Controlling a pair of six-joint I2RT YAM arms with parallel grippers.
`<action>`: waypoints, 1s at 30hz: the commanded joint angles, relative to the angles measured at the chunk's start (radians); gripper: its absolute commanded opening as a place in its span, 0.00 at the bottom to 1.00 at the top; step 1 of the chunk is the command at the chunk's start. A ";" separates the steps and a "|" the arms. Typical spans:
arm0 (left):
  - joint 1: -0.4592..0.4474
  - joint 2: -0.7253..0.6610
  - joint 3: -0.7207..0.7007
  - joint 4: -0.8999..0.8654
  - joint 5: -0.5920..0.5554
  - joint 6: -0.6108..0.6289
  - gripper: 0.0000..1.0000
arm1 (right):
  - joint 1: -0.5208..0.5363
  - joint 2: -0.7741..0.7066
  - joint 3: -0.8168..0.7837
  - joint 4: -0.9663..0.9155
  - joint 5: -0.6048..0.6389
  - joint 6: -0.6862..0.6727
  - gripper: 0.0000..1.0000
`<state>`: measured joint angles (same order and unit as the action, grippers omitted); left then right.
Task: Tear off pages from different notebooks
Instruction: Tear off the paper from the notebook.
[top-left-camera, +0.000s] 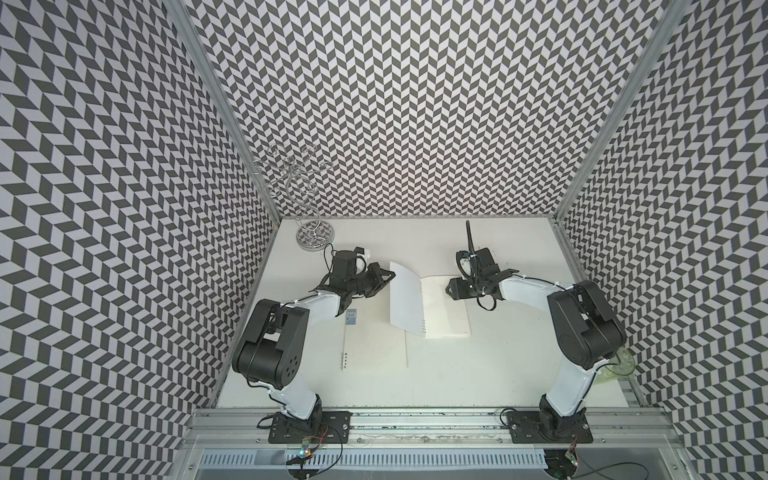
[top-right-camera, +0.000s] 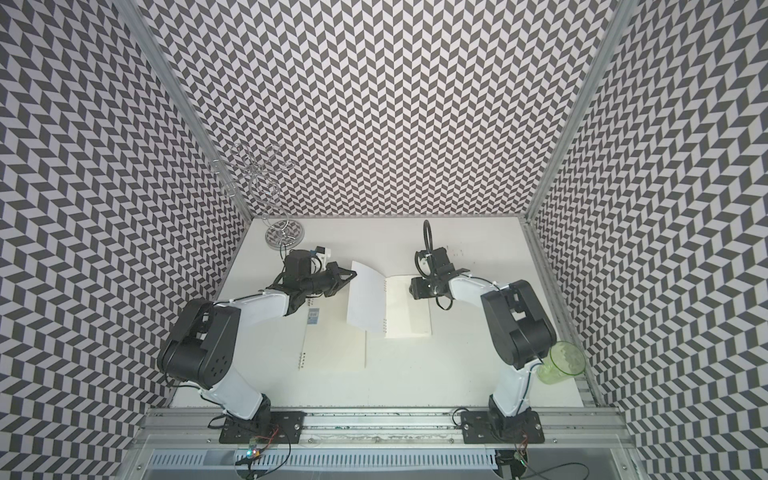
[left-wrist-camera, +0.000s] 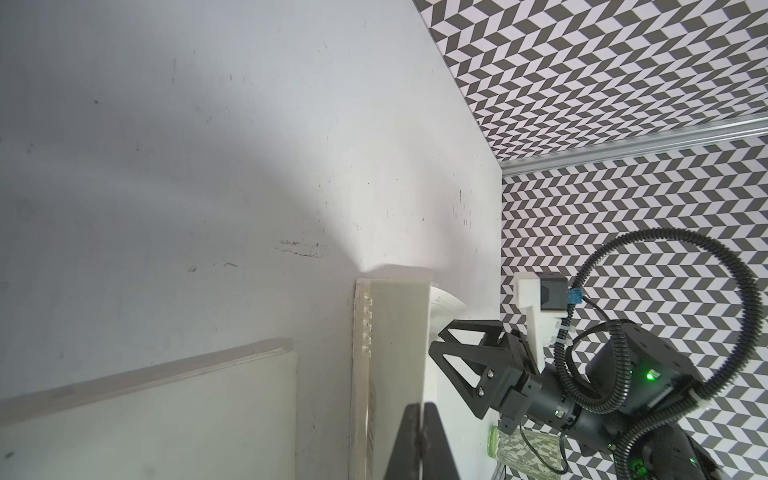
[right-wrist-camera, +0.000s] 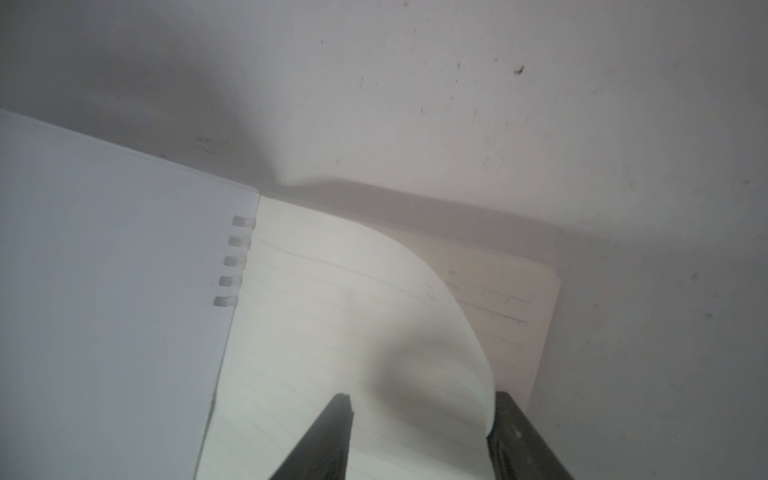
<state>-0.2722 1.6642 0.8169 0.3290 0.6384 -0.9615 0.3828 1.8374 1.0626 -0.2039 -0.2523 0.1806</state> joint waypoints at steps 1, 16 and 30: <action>0.004 0.014 0.002 0.024 0.016 0.017 0.00 | -0.003 0.026 0.026 0.057 -0.053 -0.004 0.54; 0.009 0.023 0.007 0.019 0.025 0.023 0.00 | -0.025 0.104 0.085 0.095 -0.345 -0.003 0.74; 0.018 0.023 0.017 0.013 0.026 0.024 0.00 | -0.023 -0.014 0.011 0.240 -0.577 0.126 0.85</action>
<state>-0.2607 1.6775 0.8169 0.3351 0.6498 -0.9573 0.3565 1.8744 1.0569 0.0002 -0.8280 0.2955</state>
